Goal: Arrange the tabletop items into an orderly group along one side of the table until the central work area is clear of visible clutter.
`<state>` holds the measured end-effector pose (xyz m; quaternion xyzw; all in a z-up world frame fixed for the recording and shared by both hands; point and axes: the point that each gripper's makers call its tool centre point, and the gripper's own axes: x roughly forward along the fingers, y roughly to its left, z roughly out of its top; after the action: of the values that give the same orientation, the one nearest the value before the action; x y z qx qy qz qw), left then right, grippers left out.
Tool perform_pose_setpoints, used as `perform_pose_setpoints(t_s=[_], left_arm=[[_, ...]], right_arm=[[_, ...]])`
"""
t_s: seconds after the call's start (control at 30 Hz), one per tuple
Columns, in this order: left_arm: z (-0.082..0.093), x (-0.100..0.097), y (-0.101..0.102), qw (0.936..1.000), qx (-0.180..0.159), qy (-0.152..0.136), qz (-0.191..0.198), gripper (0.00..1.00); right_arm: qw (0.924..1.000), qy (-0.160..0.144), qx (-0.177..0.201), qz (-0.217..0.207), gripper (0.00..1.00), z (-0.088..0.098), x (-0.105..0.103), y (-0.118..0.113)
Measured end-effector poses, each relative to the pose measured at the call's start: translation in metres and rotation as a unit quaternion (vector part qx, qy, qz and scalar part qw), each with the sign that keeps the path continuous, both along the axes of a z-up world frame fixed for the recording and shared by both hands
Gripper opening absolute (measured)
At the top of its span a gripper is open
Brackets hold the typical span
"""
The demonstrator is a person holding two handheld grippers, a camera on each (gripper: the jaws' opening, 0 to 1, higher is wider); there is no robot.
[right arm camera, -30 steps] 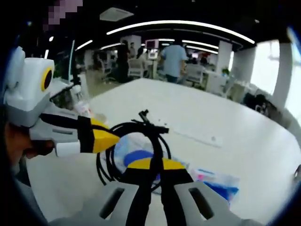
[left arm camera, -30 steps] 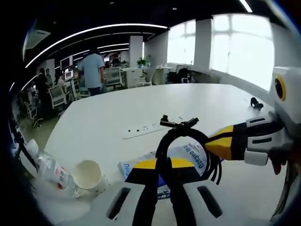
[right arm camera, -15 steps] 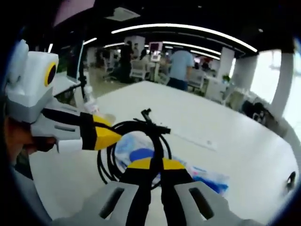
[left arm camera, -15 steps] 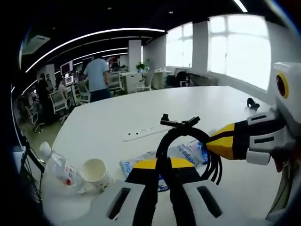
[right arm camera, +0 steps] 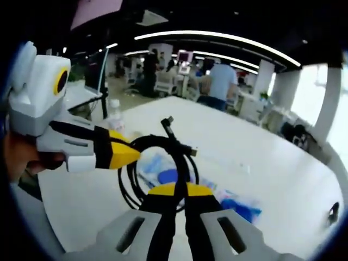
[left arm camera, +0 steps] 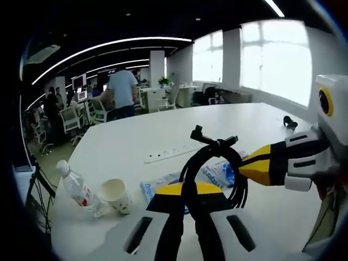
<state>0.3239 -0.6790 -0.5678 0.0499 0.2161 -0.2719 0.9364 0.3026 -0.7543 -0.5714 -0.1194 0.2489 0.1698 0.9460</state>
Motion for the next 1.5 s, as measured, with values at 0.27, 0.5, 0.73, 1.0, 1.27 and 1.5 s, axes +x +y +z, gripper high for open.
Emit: perform_pose_setpoints(t_s=[0.27,0.5,0.73,1.0,1.27,1.5], left_arm=[[-0.003,-0.014,-0.001,1.0,-0.005,0.002,-0.003,0.02],[-0.016,-0.029,-0.004,0.9999,-0.007,0.013,-0.008,0.02],[-0.028,-0.037,-0.005,0.9996,-0.007,0.025,-0.011,0.02],[-0.048,-0.044,-0.005,0.9988,0.002,0.045,-0.018,0.02],[-0.068,-0.048,-0.005,0.9975,0.009,0.067,-0.021,0.02],[-0.091,-0.052,-0.004,0.995,0.014,0.095,-0.025,0.02]], right_arm=[[1.0,0.0,0.006,-0.003,0.0,-0.002,-0.015,-0.002],[0.9999,0.01,0.005,-0.003,0.0,-0.016,-0.028,-0.004],[0.9998,0.02,0.003,0.002,0.0,-0.026,-0.037,-0.004],[0.999,0.043,0.0,0.013,0.0,-0.045,-0.044,-0.004],[0.9975,0.068,0.003,0.017,0.0,-0.065,-0.048,-0.004],[0.9954,0.093,0.006,0.023,0.0,-0.087,-0.053,-0.003]])
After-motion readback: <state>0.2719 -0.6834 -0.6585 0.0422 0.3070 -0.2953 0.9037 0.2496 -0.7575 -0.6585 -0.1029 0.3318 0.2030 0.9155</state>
